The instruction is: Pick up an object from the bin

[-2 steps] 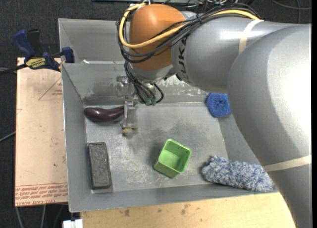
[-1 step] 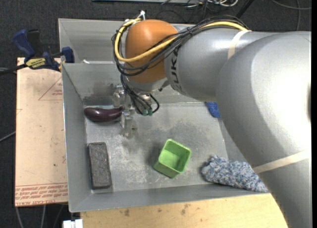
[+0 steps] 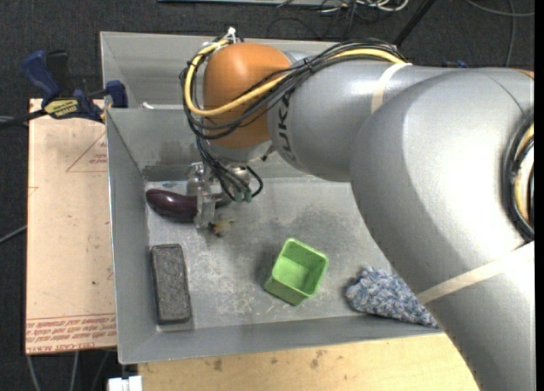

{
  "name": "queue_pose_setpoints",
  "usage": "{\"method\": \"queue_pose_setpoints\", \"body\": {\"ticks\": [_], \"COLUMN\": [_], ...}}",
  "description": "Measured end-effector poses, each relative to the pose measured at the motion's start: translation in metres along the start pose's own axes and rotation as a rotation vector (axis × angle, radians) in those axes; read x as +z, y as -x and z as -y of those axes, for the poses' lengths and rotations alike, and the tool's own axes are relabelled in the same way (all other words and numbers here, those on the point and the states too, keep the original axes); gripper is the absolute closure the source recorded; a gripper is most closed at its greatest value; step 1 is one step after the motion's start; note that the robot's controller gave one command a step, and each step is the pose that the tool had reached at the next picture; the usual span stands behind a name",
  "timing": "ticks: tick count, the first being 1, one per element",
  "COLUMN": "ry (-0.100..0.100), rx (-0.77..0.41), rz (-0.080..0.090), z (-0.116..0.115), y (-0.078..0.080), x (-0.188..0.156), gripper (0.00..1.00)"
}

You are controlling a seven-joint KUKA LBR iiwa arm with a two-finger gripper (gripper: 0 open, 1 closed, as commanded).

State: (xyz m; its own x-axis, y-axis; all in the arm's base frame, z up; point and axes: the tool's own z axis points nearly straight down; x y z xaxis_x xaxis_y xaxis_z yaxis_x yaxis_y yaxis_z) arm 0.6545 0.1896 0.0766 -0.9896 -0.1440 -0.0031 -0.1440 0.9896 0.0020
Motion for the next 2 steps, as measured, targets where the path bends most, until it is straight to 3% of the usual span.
{"method": "queue_pose_setpoints", "body": {"ticks": [1, 2], "ry": [0.000, 0.000], "rx": [0.000, 0.005], "rz": [0.000, 0.009], "z": [0.000, 0.002], "y": [0.000, -0.029], "x": [0.000, -0.178], "gripper": [1.00, 1.00]}}
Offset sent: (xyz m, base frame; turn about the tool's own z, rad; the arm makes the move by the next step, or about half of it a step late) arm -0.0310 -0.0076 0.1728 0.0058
